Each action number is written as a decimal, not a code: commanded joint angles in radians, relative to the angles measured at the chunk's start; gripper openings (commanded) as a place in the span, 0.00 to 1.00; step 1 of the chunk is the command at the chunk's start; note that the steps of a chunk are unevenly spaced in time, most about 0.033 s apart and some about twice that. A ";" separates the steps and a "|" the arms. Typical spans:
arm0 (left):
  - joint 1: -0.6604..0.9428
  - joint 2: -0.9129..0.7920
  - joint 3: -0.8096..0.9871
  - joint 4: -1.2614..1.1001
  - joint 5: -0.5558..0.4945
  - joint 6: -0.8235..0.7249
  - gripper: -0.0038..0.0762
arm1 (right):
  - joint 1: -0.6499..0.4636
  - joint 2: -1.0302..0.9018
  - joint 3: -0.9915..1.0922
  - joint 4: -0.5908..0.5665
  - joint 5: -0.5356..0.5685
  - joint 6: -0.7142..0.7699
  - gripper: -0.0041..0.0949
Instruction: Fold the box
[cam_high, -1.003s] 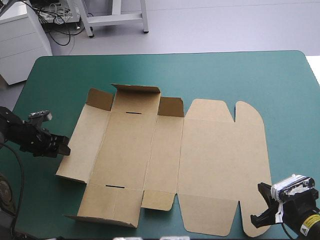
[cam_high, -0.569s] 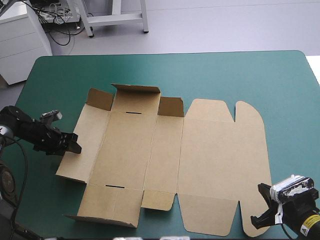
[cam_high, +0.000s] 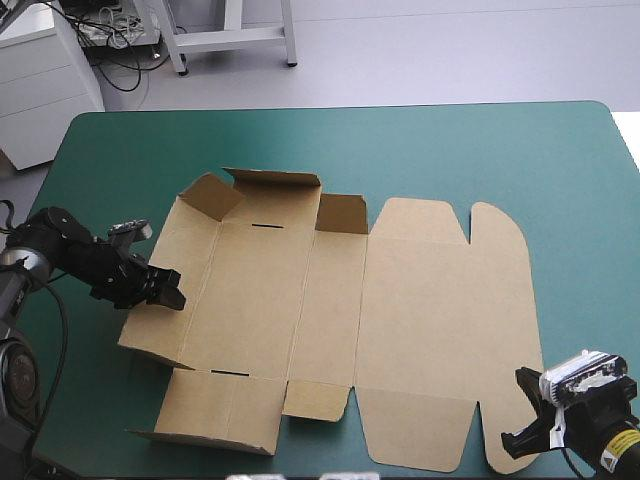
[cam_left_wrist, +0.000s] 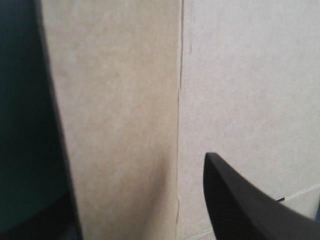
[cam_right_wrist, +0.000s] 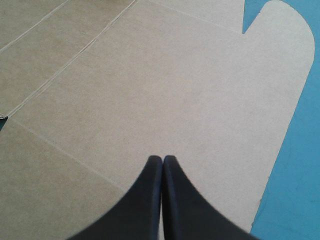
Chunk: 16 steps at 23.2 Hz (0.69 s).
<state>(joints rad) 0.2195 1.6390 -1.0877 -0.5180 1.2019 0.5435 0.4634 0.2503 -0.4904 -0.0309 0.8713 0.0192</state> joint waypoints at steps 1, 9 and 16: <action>-0.007 -0.054 -0.020 -0.034 0.104 -0.016 0.45 | -0.004 0.008 -0.024 -0.009 -0.059 -0.007 0.02; -0.007 -0.054 -0.020 -0.034 0.104 -0.044 0.01 | -0.004 0.008 -0.024 -0.009 -0.055 -0.007 0.02; -0.010 -0.054 -0.046 0.001 0.104 -0.069 0.01 | -0.004 0.008 -0.024 -0.007 -0.042 -0.007 0.02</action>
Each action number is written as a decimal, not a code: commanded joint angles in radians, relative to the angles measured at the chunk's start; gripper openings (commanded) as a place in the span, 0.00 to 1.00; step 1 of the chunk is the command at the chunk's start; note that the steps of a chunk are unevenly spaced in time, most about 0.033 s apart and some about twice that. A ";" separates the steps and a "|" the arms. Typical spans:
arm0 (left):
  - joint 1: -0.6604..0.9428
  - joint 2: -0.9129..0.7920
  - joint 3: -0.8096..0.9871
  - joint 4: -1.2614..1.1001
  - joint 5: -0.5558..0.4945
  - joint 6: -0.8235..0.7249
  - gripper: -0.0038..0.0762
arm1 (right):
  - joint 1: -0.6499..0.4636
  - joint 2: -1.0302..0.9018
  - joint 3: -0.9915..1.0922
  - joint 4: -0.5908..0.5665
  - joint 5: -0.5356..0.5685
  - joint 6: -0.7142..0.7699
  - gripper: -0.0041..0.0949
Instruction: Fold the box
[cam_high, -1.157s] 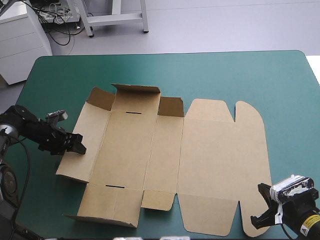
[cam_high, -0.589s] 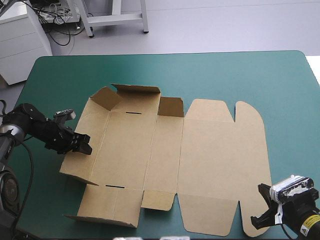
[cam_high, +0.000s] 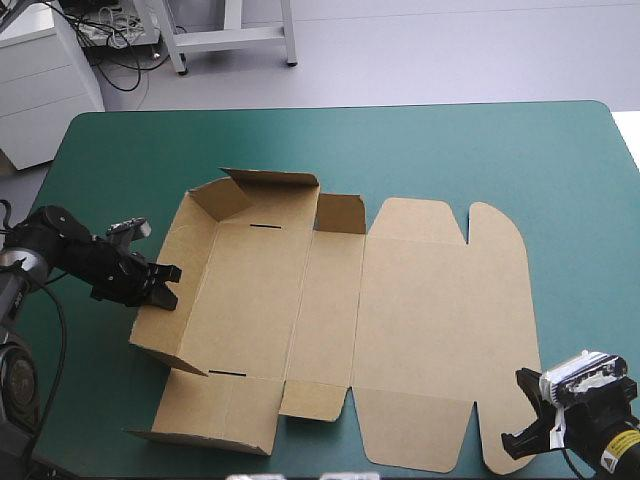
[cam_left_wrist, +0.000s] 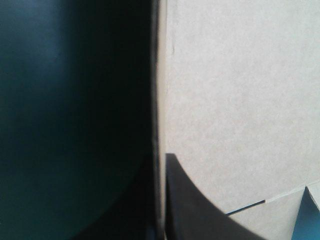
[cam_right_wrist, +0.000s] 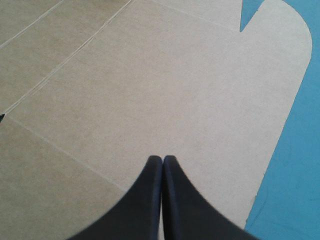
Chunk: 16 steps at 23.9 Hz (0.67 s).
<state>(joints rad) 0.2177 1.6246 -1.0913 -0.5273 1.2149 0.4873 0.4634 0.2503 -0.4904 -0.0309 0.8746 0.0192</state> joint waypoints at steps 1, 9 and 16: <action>-0.020 -0.039 -0.057 0.042 0.091 -0.013 0.01 | -0.004 0.008 -0.024 -0.007 -0.037 -0.007 0.02; -0.254 -0.039 -0.230 0.406 0.091 -0.066 0.01 | -0.004 0.008 -0.024 -0.007 -0.007 -0.007 0.02; -0.723 -0.014 -0.413 1.098 0.001 -0.066 0.01 | -0.004 0.008 -0.024 -0.007 -0.005 -0.007 0.02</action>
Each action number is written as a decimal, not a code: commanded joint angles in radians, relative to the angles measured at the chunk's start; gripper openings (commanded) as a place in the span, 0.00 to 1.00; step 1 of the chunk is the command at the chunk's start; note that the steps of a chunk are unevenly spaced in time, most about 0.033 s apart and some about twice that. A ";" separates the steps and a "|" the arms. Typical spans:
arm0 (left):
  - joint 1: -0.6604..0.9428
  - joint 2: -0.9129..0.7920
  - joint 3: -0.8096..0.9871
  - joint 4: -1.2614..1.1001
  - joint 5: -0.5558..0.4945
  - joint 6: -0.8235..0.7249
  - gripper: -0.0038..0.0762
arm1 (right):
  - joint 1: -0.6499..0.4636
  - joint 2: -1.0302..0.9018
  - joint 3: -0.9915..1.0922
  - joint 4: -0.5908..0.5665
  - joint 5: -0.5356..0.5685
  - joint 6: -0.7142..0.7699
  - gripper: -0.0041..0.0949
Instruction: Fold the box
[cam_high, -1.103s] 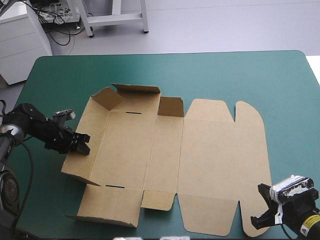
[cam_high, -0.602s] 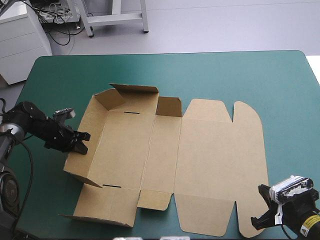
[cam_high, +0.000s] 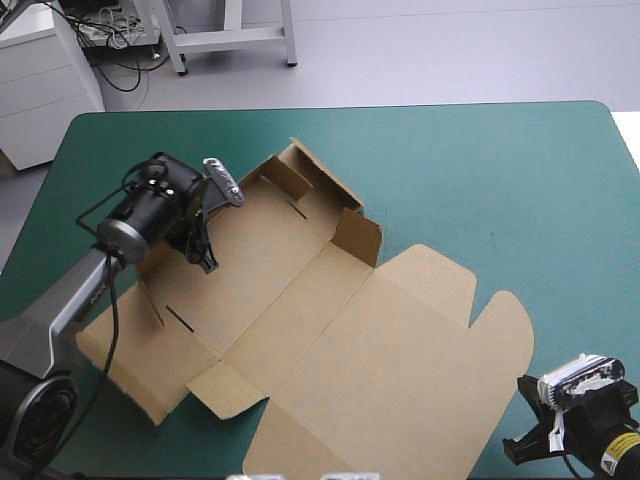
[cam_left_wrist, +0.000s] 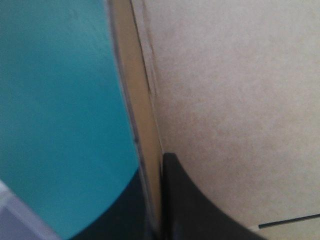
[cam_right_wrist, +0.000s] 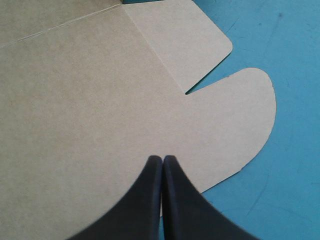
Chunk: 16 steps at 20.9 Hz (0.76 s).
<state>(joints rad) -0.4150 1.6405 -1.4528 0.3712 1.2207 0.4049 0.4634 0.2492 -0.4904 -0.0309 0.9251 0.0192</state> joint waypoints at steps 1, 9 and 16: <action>-0.127 -0.026 -0.052 0.239 -0.025 0.016 0.01 | -0.004 0.009 -0.024 -0.005 -0.056 -0.007 0.02; -0.431 0.024 -0.004 0.595 -0.171 -0.184 0.01 | -0.004 0.009 -0.024 0.003 -0.046 -0.003 0.02; -0.624 -0.062 0.247 1.070 -0.219 -0.559 0.01 | -0.004 0.009 -0.024 0.031 -0.045 -0.003 0.02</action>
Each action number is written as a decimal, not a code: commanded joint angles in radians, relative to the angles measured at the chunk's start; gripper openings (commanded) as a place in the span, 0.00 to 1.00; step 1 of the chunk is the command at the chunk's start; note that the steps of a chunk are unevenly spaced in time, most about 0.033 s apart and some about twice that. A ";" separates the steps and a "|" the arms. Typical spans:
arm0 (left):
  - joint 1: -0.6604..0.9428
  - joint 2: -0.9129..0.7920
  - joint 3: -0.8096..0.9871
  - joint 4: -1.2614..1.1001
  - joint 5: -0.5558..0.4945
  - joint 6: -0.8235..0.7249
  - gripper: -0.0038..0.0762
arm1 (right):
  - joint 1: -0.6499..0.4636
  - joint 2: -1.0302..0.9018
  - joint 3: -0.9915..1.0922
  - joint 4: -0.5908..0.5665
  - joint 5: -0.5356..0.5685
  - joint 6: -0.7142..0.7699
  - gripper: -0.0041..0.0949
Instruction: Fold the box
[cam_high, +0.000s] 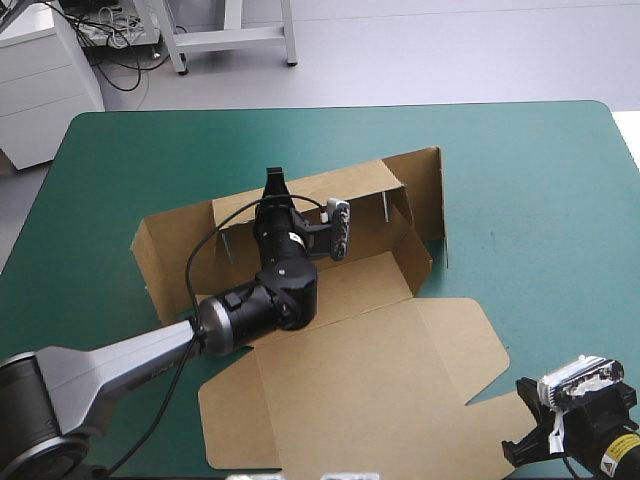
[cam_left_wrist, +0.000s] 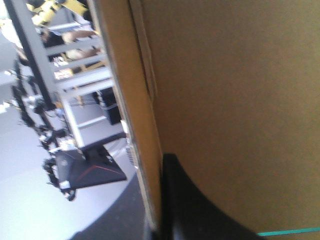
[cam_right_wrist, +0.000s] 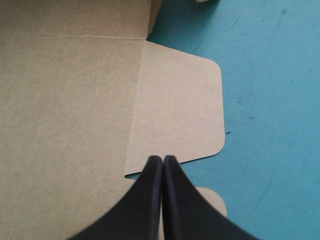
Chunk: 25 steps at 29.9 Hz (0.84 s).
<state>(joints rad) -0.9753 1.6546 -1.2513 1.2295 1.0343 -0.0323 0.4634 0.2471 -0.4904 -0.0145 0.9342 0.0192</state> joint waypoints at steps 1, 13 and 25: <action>-0.087 -0.087 0.072 0.265 -0.033 -0.164 0.01 | -0.004 0.011 -0.024 0.015 -0.054 -0.003 0.02; -0.155 -0.110 0.224 0.450 -0.028 -0.342 0.01 | -0.004 0.011 -0.024 0.015 -0.054 0.019 0.02; -0.138 -0.054 0.233 0.562 -0.038 -0.446 0.01 | -0.004 0.011 -0.024 0.015 -0.035 0.080 0.04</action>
<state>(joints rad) -1.1163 1.6131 -0.9982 1.6828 0.9675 -0.4715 0.4634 0.2471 -0.4904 0.0000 0.9431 0.1051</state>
